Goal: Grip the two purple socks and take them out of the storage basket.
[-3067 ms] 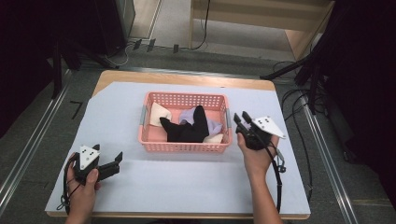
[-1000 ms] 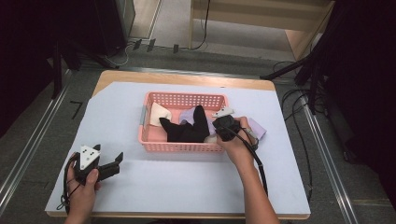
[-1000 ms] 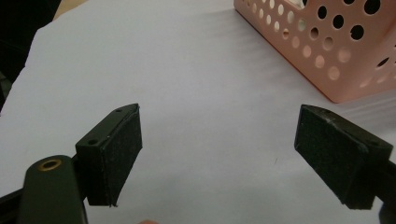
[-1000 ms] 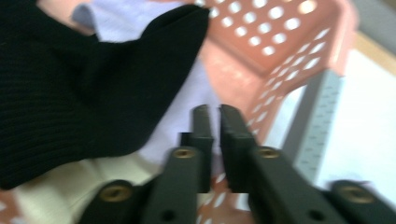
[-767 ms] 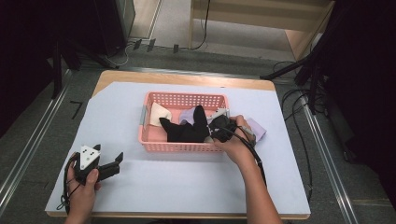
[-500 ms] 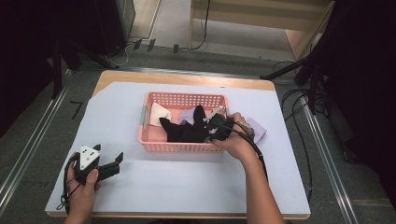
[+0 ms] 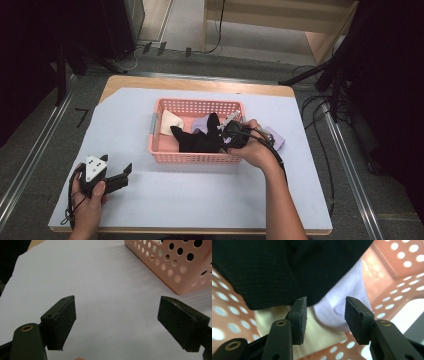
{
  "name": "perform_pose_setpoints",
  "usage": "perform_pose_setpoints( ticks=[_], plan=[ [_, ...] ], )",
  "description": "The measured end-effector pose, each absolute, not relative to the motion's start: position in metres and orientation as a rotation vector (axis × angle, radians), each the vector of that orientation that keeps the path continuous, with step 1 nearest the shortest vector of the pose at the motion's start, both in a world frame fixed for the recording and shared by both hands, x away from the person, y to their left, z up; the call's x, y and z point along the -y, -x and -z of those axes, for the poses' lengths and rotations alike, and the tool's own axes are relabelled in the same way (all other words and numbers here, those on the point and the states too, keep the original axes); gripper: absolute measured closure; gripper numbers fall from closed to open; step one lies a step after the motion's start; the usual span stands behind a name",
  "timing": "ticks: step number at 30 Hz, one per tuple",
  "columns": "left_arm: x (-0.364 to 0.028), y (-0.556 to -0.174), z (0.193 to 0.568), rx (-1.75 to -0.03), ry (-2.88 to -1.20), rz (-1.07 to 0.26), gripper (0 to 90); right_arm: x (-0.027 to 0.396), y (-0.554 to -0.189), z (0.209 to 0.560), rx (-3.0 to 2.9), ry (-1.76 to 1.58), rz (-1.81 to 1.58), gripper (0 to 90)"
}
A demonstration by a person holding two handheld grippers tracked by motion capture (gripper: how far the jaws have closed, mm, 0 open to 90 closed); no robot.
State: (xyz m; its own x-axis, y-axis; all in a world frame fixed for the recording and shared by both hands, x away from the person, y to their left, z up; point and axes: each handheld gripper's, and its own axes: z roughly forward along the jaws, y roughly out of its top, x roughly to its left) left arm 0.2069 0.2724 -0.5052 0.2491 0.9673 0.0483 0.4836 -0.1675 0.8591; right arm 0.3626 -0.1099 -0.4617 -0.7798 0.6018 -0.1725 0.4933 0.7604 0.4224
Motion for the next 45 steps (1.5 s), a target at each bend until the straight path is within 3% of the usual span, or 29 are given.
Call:
perform_pose_setpoints(
  ticks=[2, 6, 7, 12, 31, 45],
  plan=[
    [-0.272, -0.207, 0.505, -1.336, -1.774, -0.817, 16.3, 0.104, -0.363, 0.464, -2.662, -0.829, -0.411, 55.3],
    [-0.272, -0.207, 0.505, -1.336, -1.774, -0.816, 16.4, 0.098, -0.363, 0.467, -2.668, -0.750, -0.268, 65.3],
    [-0.272, -0.207, 0.505, -1.335, -1.774, -0.815, 16.4, 0.098, -0.364, 0.467, -2.663, -0.735, -0.248, 73.9],
    [-0.272, -0.207, 0.505, -1.334, -1.774, -0.815, 16.4, 0.097, -0.364, 0.466, -2.630, -0.706, -0.215, 88.7],
    [-0.272, -0.207, 0.505, -1.335, -1.775, -0.814, 16.4, 0.136, -0.352, 0.423, -2.124, -0.895, -1.101, 90.0],
    [-0.273, -0.207, 0.505, -1.338, -1.768, -0.817, 16.4, 0.163, -0.329, 0.388, -1.660, -0.796, -1.417, 89.9]
  ],
)
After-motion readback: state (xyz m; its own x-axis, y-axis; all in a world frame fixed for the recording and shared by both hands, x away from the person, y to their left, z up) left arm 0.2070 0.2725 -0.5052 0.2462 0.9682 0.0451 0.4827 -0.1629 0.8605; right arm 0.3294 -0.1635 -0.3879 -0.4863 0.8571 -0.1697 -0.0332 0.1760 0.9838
